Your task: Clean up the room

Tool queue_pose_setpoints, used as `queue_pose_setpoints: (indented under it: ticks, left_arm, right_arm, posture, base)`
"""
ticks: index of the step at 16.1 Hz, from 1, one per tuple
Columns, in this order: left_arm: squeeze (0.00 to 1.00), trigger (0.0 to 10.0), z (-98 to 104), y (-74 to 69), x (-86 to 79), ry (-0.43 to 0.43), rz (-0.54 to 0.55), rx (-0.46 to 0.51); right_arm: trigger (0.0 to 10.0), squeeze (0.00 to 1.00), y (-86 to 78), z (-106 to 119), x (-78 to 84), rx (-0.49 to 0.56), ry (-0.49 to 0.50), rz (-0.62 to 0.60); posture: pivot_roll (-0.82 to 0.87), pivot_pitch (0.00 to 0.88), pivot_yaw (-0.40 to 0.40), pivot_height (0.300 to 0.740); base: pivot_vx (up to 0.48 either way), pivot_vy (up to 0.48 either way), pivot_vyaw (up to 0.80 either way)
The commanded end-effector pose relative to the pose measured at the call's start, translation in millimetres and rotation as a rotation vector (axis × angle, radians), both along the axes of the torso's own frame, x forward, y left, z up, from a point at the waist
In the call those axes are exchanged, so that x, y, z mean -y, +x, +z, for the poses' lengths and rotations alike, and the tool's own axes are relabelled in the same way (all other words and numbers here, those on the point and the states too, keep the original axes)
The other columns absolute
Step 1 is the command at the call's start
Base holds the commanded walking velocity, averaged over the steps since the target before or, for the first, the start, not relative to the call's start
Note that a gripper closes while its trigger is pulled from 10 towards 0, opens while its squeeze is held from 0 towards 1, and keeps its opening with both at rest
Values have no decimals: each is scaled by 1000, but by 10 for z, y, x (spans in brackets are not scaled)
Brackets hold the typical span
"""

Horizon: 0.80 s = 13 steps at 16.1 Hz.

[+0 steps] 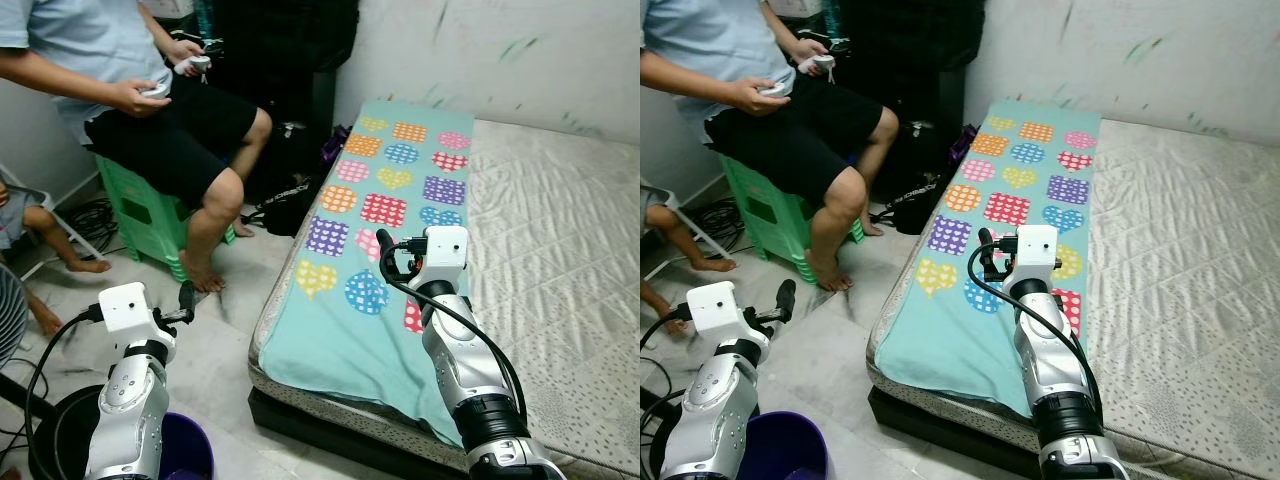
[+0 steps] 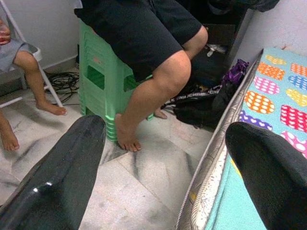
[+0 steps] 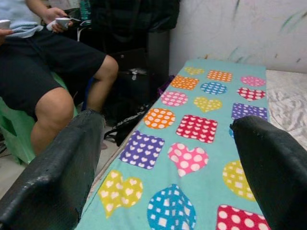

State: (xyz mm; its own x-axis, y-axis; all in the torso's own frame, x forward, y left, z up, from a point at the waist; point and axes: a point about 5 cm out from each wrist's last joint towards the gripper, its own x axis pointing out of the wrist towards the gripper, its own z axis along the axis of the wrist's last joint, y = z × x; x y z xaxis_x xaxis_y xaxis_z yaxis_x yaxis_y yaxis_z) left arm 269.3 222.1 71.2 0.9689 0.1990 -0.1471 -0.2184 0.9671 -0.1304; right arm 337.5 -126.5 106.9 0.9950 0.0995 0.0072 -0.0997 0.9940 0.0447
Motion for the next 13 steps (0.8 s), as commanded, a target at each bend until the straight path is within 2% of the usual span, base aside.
queue_pose_setpoints:
  ticks: [1,5,10,13]
  left_arm:
    - [0,10000,-10,3,-20,-8,4,-6]
    - [0,10000,-5,1,3,-34,-17,0]
    - [0,10000,15,-1,24,-43,-27,3]
    - [0,10000,21,-17,-1,-48,-26,-2]
  right_arm:
    - [10000,0,-9,1,20,6,-3,5]
    - [10000,0,-18,-34,90,0,-11,-15]
    - [10000,0,-34,-40,99,4,-20,-17]
    - [10000,0,-29,-39,120,7,-27,-21]
  posture:
    - [-75,0,-10,740]
    - [-87,0,-5,740]
    - [-87,7,-3,740]
    - [-83,15,-2,740]
  base:
    - [0,0,-656]
    - [0,0,-764]
    - [0,0,-778]
    - [0,0,-173]
